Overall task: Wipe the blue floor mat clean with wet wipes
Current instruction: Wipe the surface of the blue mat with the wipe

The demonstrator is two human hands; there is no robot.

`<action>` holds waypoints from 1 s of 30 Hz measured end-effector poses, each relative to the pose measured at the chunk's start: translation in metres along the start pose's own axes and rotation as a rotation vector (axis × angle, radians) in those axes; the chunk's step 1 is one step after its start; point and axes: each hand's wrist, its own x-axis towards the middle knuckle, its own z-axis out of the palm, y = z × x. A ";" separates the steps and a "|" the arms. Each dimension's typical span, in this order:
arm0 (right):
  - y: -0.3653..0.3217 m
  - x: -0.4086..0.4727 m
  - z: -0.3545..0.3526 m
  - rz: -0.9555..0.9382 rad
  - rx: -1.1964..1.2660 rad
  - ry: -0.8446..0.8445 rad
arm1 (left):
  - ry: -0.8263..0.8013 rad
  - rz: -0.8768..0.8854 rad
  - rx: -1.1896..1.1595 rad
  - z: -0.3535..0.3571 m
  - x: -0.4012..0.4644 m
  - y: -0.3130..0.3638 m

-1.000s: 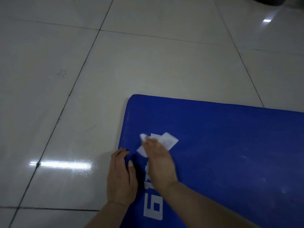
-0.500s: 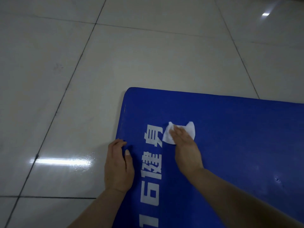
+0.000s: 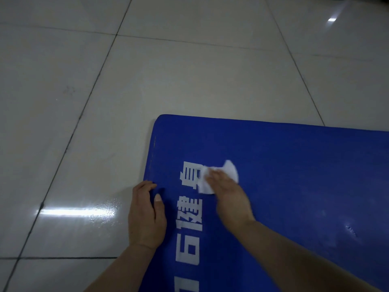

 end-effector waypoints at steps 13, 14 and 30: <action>-0.056 -0.011 0.012 -0.248 -0.170 -0.161 | -0.124 0.057 0.178 -0.016 -0.018 -0.004; -0.035 -0.010 0.016 -0.180 -0.216 -0.045 | -0.168 0.114 0.227 -0.022 -0.030 -0.009; -0.090 0.065 0.014 -0.407 0.121 -0.242 | -0.262 0.291 0.264 -0.035 -0.055 -0.018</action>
